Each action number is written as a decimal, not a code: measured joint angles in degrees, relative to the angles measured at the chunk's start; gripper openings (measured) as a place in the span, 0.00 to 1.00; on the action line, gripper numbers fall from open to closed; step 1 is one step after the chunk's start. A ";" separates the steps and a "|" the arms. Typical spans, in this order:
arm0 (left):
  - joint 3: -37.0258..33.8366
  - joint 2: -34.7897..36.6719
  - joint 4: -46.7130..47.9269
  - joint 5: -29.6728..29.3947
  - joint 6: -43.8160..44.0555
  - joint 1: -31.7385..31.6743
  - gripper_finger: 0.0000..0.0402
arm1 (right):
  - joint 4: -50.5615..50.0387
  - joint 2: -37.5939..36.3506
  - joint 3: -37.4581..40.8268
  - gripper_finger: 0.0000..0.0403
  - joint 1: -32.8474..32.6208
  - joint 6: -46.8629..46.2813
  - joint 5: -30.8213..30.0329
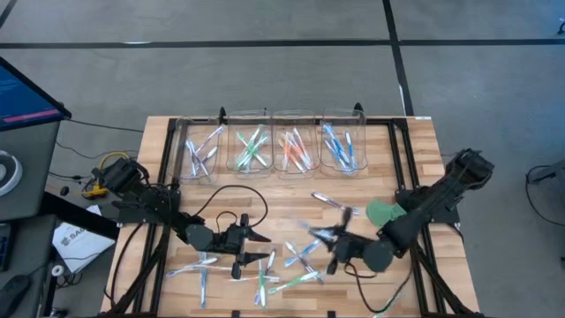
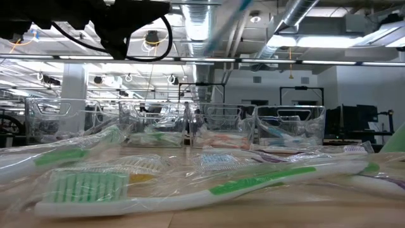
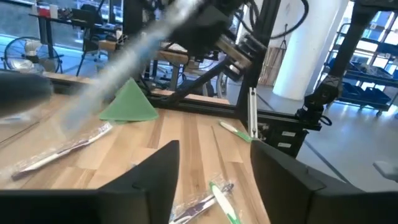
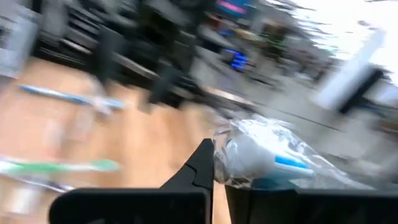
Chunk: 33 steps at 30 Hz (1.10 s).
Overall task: Pick & Place Toothbrushes
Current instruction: Put the blue toothbrush into the right transparent bin
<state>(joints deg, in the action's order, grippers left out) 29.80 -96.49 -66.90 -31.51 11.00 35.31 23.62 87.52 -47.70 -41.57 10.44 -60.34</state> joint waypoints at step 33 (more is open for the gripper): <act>0.00 0.07 0.01 -0.13 -4.68 -0.39 0.51 | -63.74 -17.37 0.39 0.02 47.75 -36.64 14.78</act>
<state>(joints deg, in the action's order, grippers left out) 29.80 -96.42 -66.89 -31.63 6.33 34.92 -40.13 70.15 -47.31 6.18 -26.20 -45.56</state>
